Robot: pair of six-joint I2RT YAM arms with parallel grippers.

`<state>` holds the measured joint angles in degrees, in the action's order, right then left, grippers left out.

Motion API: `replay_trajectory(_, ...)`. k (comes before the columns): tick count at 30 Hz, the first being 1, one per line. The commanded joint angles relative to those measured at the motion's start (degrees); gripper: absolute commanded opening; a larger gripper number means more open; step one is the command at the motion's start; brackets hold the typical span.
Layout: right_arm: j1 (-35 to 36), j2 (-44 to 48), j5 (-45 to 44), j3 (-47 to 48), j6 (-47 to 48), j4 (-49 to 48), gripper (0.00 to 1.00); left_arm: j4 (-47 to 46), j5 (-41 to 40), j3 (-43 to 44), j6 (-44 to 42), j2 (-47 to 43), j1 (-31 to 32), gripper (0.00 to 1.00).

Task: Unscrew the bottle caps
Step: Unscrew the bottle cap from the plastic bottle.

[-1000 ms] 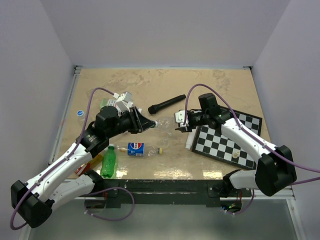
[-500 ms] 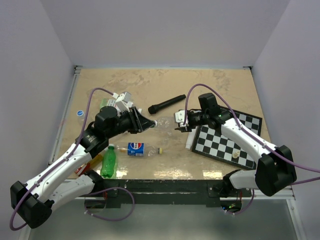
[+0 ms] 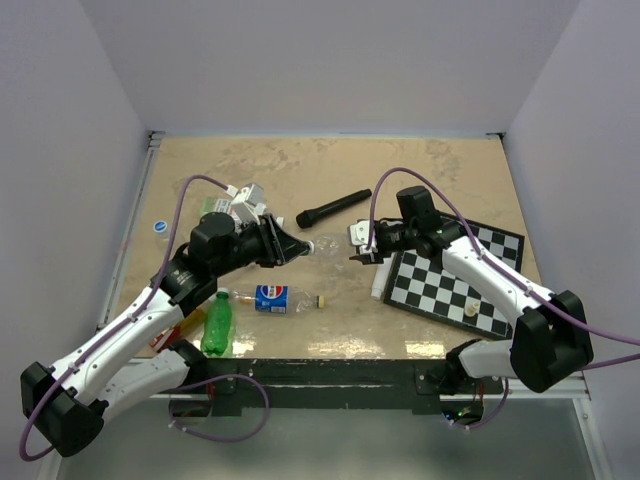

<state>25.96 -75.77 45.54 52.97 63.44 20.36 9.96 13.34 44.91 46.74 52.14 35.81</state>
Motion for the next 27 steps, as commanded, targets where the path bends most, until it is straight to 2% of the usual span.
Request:
replay_trajectory(1, -0.47, 0.09, -0.45, -0.15, 1.34, 2.93, 0.00, 1.37, -5.25, 3.08, -4.46, -0.90, -0.92, 0.28)
replay_trajectory(5, -0.47, 0.01, -0.45, -0.15, 1.34, 3.02, 0.00, 4.98, -6.66, 4.84, -7.97, -1.25, -0.92, 0.43)
replay_trajectory(10, -0.47, -0.17, -0.28, 0.03, 1.42, 3.19, 0.00, 7.70, -6.66, 6.42, -13.77, -3.09, -0.92, 0.73)
replay_trajectory(12, -0.47, -0.43, -0.10, 0.12, 1.51, 3.37, 0.00, 9.20, -7.98, 7.12, -16.23, -3.62, -0.92, 0.79)
replay_trajectory(21, -0.47, -0.52, 0.43, 0.38, 1.51, 3.81, 0.00, 15.79, -11.85, 11.08, -27.48, -4.06, -0.92, 0.92)
replay_trajectory(27, -0.47, -0.79, 0.52, 0.47, 1.60, 3.99, 0.00, 15.88, -10.19, 11.34, -35.56, -4.68, -1.01, 0.99)
